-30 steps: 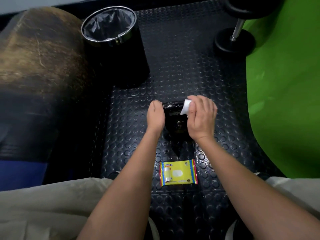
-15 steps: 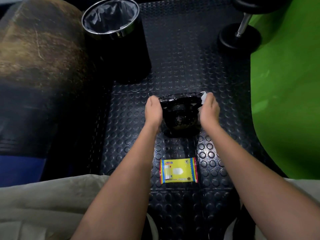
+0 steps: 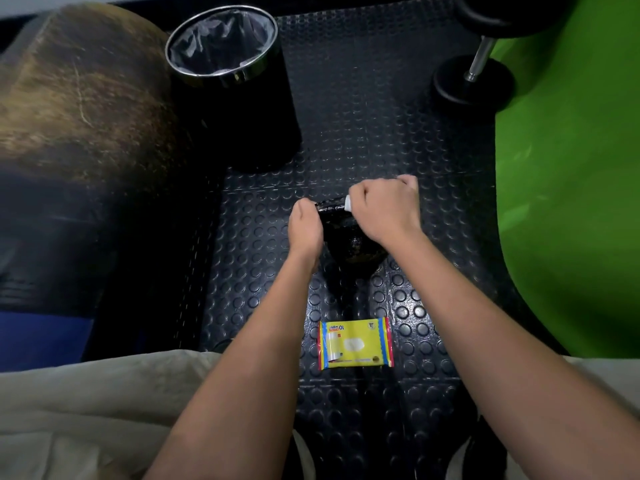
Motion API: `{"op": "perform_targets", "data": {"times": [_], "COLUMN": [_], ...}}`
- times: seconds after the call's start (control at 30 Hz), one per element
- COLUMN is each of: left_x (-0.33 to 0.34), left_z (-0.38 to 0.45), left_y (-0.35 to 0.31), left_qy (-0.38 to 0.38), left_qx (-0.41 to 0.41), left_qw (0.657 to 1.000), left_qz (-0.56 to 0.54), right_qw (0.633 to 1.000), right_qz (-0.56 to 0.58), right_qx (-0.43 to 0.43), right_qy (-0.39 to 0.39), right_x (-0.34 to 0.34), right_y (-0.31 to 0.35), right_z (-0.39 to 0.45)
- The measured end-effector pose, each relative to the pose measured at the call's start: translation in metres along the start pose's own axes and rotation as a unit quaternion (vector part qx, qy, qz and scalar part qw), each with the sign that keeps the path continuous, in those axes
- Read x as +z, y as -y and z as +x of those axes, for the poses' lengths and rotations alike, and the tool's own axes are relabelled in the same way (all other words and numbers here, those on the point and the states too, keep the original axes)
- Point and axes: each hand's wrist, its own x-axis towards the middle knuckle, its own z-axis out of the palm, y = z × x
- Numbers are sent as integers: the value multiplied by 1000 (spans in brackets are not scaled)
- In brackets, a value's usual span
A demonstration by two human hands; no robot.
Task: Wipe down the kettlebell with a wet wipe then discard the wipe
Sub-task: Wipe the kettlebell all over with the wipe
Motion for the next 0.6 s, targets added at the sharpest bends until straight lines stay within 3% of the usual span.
{"op": "perform_targets", "data": {"times": [0.17, 0.33, 0.5, 0.6], "left_x": [-1, -1, 3, 3], "left_z": [-1, -7, -14, -14], "left_y": [0, -4, -4, -5], "left_qy": [-3, 12, 35, 40], "left_qx": [7, 18, 38, 39], "left_qw": [1000, 1000, 998, 997], "left_qz": [2, 17, 32, 44], "right_qw": [996, 992, 995, 968], "right_qz": [-18, 30, 84, 225], "right_qx": [-71, -105, 7, 111], "right_qy": [-52, -61, -51, 15], "right_x": [10, 10, 2, -9], "right_y": [22, 0, -37, -57], "right_z": [-14, -15, -21, -24]}}
